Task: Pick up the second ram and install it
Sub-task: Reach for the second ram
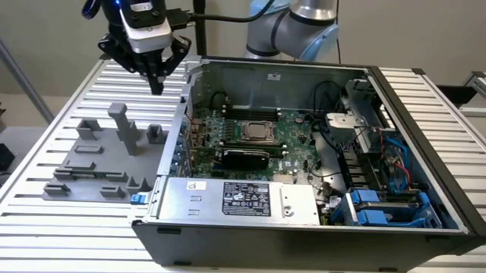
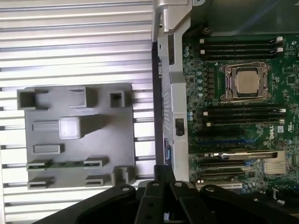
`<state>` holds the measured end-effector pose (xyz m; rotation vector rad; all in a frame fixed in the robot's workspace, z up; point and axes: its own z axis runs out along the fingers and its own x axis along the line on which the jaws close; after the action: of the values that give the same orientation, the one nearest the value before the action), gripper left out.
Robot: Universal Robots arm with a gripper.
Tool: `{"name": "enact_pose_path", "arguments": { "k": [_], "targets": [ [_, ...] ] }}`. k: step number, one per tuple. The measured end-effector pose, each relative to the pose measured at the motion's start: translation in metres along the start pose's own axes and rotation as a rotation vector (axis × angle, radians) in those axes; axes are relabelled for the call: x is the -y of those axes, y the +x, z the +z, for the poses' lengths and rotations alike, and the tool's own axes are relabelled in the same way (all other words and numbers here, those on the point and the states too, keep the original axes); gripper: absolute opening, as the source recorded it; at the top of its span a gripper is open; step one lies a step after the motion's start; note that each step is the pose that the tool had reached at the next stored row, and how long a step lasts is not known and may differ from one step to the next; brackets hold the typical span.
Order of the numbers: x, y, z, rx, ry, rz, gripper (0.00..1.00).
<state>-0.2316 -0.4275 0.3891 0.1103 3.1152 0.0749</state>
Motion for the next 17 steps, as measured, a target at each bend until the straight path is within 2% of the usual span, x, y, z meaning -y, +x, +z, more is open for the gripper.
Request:
{"name": "enact_pose_path", "arguments": {
  "k": [17],
  "targets": [
    [0.0095, 0.077, 0.0231, 0.0000, -0.0001, 0.000, 0.00]
  ]
}}
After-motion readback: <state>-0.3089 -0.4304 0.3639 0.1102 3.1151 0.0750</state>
